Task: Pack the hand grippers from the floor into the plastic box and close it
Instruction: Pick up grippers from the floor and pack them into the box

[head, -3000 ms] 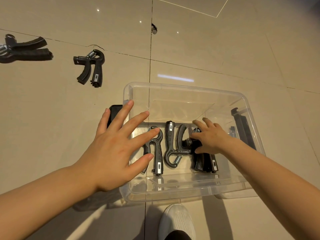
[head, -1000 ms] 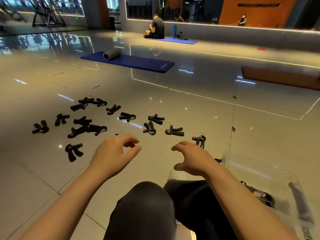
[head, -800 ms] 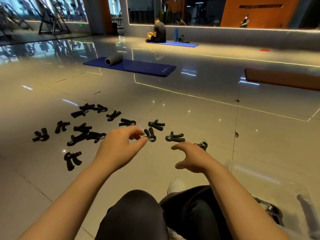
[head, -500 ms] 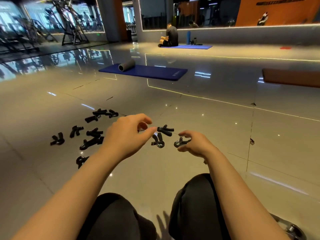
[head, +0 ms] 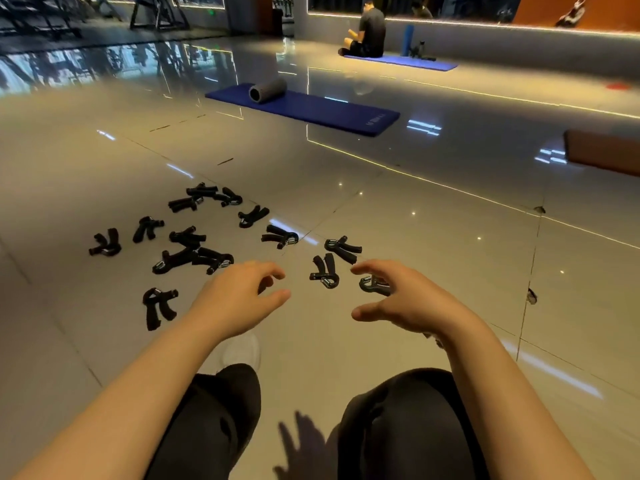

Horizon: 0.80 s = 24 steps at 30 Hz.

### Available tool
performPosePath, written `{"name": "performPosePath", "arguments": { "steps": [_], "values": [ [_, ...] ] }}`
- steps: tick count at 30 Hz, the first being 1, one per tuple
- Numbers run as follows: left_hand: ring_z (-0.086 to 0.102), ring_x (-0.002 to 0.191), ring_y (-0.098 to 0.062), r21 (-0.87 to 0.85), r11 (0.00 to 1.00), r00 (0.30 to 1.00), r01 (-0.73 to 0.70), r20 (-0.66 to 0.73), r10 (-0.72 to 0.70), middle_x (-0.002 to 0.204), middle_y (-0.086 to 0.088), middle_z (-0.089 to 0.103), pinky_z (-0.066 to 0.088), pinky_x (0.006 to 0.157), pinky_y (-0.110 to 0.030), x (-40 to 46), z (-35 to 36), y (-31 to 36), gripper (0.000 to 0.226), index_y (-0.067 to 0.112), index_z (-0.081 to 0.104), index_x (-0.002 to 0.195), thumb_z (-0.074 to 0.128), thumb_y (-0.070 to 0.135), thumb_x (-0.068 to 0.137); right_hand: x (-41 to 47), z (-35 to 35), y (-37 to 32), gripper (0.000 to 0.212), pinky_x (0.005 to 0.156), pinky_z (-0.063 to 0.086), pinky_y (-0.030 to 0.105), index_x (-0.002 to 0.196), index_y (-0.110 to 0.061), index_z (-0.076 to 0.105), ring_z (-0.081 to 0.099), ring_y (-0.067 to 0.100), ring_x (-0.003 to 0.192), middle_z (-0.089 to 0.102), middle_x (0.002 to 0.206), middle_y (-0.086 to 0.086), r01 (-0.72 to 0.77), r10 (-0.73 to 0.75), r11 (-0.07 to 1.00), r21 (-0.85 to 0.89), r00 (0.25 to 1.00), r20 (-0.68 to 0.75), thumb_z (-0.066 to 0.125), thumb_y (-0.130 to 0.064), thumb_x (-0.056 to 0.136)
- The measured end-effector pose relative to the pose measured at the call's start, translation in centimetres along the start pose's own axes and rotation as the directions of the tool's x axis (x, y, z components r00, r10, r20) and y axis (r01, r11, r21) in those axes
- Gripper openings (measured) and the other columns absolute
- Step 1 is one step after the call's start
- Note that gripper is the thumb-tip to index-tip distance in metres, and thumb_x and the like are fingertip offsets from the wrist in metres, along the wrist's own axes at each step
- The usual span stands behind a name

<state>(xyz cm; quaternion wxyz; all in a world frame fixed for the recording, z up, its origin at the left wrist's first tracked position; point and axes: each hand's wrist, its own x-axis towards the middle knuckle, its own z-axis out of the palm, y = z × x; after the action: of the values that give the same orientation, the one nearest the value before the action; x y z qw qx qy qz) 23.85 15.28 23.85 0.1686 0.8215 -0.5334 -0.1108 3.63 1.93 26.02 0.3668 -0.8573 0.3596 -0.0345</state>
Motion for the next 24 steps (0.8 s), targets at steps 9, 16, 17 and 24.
{"name": "performPosePath", "arguments": {
  "steps": [9, 16, 17, 24],
  "values": [
    [0.055, 0.099, -0.010, 0.000, 0.988, 0.986, 0.156, -0.061, -0.156, 0.107, 0.008, 0.059, 0.050, 0.084, -0.034, 2.7, -4.6, -8.0, 0.038, 0.030, 0.054, 0.121, 0.055, 0.046, 0.088, 8.3, 1.7, -4.1, 0.065, 0.099, 0.038, 0.033, 0.136, -0.025, 0.044, 0.041, 0.021, 0.129, 0.042, 0.142, 0.000, 0.056, -0.036, 0.980, -0.192, 0.993, 0.110, 0.074, -0.028, 0.079],
    [0.054, 0.085, -0.007, 0.006, 0.951, 0.946, 0.310, -0.098, -0.308, 0.095, 0.007, 0.056, 0.048, 0.074, -0.025, 4.7, -6.5, -15.3, 0.034, 0.023, 0.056, 0.120, 0.057, 0.038, 0.090, 14.5, 3.7, -10.6, 0.064, 0.106, 0.038, 0.035, 0.137, -0.030, 0.042, 0.037, 0.017, 0.129, 0.033, 0.146, -0.005, 0.320, -0.256, 0.886, -0.335, 0.941, 0.220, 0.072, -0.028, 0.080],
    [0.054, 0.084, -0.007, 0.011, 0.947, 0.943, 0.320, -0.103, -0.317, 0.094, 0.007, 0.056, 0.048, 0.074, -0.026, 5.1, -6.7, -16.2, 0.033, 0.024, 0.056, 0.118, 0.057, 0.039, 0.090, 15.6, 3.9, -10.9, 0.063, 0.106, 0.038, 0.035, 0.136, -0.030, 0.042, 0.036, 0.017, 0.130, 0.032, 0.147, -0.006, 0.341, -0.268, 0.873, -0.349, 0.933, 0.241, 0.072, -0.028, 0.080],
    [0.054, 0.093, -0.007, 0.122, 0.929, 0.927, 0.351, 0.099, -0.363, 0.105, 0.006, 0.057, 0.047, 0.078, -0.024, 8.8, -7.1, -22.5, 0.033, 0.025, 0.055, 0.120, 0.055, 0.039, 0.090, 25.6, 6.5, -13.5, 0.056, 0.094, 0.039, 0.031, 0.130, -0.029, 0.046, 0.042, 0.020, 0.121, 0.041, 0.136, 0.000, 0.398, -0.243, 0.838, -0.373, 0.885, 0.397, 0.071, -0.035, 0.080]
  ]
}}
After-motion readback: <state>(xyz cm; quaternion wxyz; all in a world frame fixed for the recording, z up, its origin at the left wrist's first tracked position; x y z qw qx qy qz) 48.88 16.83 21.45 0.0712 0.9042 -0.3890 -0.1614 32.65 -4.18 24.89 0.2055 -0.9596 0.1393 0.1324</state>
